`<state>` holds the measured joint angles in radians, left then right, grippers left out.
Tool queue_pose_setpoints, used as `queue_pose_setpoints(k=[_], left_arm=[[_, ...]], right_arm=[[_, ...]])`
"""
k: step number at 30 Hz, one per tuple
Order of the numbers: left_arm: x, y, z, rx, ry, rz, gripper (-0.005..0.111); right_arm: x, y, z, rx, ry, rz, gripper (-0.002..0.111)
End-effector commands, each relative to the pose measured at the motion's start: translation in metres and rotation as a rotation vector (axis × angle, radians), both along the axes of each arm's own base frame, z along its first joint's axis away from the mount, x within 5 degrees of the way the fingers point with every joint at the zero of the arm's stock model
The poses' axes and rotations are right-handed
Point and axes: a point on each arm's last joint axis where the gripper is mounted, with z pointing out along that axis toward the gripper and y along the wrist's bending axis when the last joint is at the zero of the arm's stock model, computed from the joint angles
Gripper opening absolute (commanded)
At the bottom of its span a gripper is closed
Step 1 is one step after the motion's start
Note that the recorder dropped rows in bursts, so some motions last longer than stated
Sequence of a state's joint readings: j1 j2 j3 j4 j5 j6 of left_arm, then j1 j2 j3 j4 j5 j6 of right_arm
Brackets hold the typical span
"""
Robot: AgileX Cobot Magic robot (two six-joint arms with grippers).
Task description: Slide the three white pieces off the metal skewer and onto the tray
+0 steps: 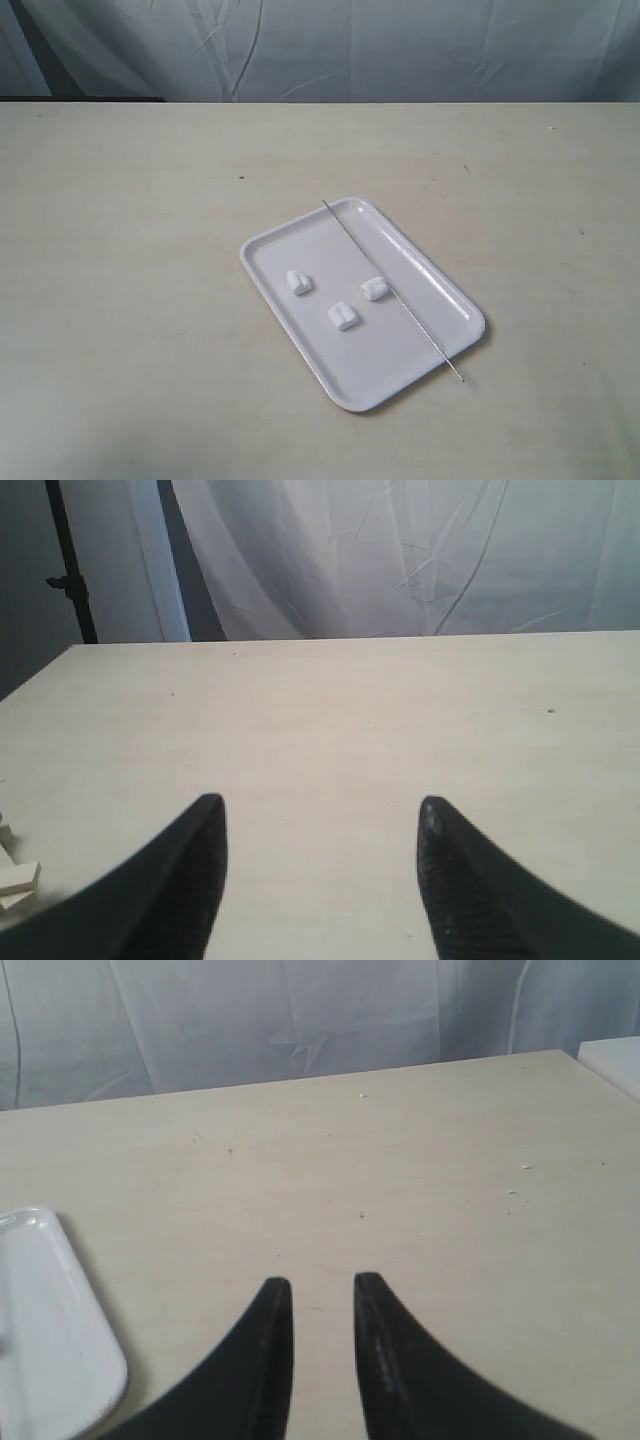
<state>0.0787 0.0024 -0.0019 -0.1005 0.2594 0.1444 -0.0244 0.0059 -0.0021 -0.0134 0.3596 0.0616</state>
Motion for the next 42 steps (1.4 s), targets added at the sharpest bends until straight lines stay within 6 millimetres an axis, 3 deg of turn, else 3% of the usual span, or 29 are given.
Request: queue_pose_setpoints(k=[1,12,22,42], left_arm=[[-0.0001,-0.0001,-0.0003,-0.07,-0.006,0.012,0.054],[-0.0001,0.0003,-0.0004,-0.134,-0.009,0.026,0.054],[0.0,0.0035,0.0018,0.045,-0.023,0.033,0.054],[0.0,0.0037,0.0019,0.052,-0.024,0.033,0.054]], right_arm=[[-0.0002,-0.0002,0.0,0.001,-0.009,-0.004,0.022],[-0.0002,-0.0002,0.0,0.001,-0.009,-0.004,0.022],[-0.0002,-0.0002,0.0,0.001,-0.009,-0.004,0.022],[-0.0002,-0.0002,0.0,0.001,-0.009,-0.004,0.022]])
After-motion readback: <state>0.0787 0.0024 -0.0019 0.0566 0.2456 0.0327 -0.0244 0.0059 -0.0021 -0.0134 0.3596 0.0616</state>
